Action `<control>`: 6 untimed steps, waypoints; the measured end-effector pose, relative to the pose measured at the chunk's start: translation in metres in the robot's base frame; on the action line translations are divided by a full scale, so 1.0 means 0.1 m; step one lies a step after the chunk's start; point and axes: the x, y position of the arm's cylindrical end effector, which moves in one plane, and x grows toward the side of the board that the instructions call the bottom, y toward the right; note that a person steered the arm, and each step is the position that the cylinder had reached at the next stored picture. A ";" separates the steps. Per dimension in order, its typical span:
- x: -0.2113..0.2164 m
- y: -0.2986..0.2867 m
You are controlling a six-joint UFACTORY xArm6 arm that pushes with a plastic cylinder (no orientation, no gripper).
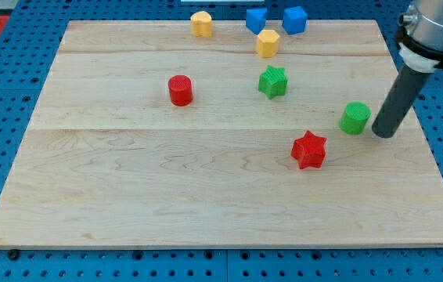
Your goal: Place a green circle in between the stars
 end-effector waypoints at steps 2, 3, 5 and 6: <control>-0.16 -0.34; -0.30 0.02; -0.51 -0.33; -0.50 -0.68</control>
